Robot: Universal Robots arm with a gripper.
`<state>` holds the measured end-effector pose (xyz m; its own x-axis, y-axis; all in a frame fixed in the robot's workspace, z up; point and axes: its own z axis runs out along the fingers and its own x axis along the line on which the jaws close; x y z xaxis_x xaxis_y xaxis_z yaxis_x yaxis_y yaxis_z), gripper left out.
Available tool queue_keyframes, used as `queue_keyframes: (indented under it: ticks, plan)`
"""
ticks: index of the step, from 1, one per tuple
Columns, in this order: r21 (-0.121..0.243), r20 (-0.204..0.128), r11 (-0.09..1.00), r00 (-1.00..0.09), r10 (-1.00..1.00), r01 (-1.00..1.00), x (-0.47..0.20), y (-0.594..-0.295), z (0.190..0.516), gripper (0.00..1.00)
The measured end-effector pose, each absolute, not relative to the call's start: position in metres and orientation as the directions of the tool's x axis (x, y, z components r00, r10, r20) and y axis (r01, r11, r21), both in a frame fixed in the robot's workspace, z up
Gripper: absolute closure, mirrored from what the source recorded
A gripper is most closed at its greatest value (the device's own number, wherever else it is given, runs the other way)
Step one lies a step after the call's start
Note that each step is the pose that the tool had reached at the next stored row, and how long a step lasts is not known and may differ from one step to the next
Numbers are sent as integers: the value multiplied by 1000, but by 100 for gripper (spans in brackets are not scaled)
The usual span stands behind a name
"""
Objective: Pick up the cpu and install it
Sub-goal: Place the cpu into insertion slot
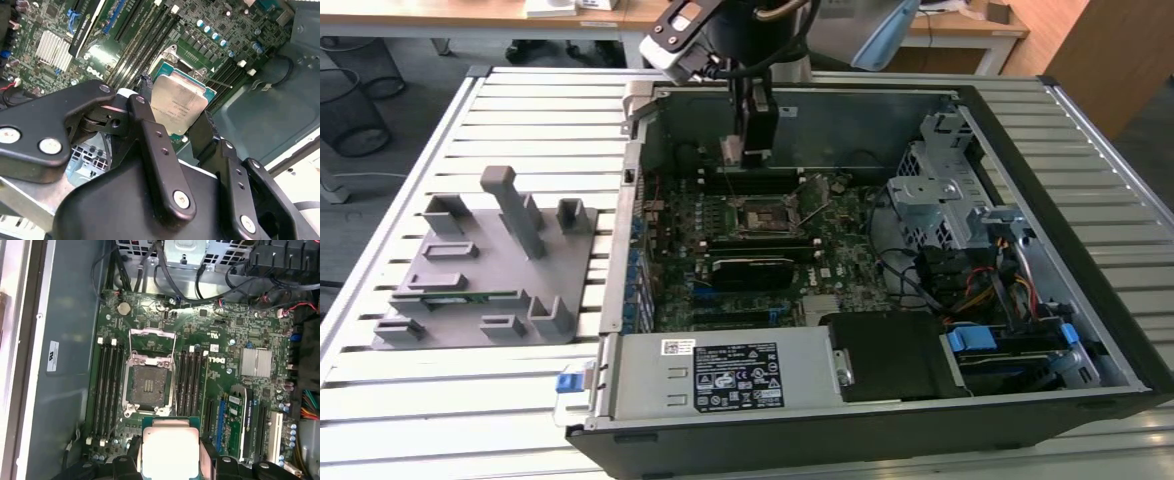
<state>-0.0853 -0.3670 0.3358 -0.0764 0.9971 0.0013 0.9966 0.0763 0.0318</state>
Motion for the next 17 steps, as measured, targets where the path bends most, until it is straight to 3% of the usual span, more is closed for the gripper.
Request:
queue_keyframes:
  ticks: [17]
  plan:
    - [32, 1, 55, -55, 998, 998, -67, -360, 314, 46]
